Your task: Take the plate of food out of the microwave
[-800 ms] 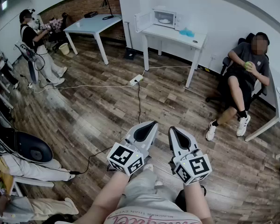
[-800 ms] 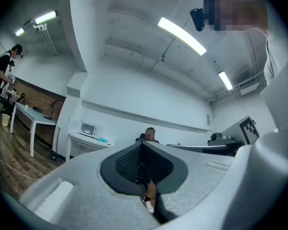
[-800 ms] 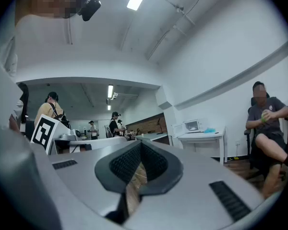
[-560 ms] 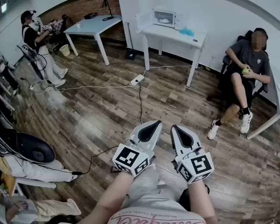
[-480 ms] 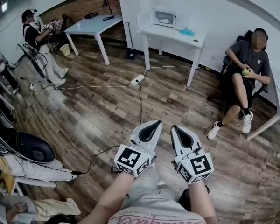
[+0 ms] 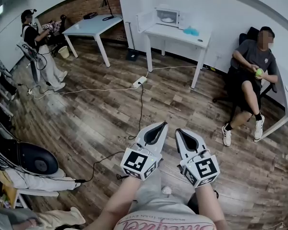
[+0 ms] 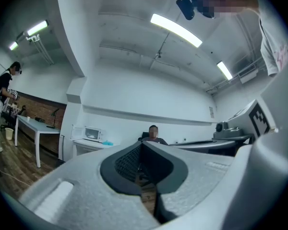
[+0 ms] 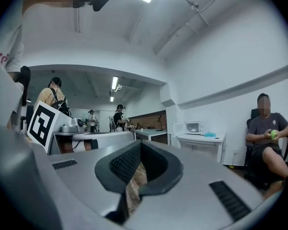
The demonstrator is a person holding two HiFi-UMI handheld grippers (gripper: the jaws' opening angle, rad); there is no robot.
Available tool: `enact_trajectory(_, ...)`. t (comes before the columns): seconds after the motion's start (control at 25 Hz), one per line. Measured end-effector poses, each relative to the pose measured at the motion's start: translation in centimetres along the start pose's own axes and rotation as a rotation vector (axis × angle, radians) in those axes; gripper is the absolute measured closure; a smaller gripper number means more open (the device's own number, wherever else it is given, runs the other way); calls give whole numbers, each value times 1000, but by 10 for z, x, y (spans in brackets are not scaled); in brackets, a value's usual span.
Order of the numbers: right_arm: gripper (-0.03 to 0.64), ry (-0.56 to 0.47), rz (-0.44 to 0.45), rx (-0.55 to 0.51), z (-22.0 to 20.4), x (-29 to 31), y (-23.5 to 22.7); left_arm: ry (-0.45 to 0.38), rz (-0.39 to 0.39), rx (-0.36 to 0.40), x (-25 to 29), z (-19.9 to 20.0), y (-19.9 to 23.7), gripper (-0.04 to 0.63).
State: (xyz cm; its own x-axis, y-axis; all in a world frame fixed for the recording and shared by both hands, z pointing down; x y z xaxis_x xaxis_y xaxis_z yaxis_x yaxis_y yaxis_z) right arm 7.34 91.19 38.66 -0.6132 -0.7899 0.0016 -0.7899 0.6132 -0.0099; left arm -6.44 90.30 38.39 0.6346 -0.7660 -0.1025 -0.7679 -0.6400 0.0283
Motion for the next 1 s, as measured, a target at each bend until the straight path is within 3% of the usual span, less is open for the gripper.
enact_trajectory(0.68,607,-13,-16,-24,18,178,-77,-21,-16,1,121,8,158,589)
enact_trajectory(1.0,606,-22,-70,-29,22,242,-99,-23,-47,12,160,10,217,589)
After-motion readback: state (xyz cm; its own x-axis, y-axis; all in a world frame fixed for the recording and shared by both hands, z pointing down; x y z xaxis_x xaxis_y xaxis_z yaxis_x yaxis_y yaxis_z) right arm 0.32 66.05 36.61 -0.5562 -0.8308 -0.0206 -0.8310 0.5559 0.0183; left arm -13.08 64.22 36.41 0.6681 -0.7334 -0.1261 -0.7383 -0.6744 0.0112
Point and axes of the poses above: the fingertips, and each gripper's own axes: x forward along the fingers, y to its left, z out of its top, the point moved 8 cm from there along -x, backward along the fingers, and after that the axes turned 4 degrees about -z, right-handed, at the moved point
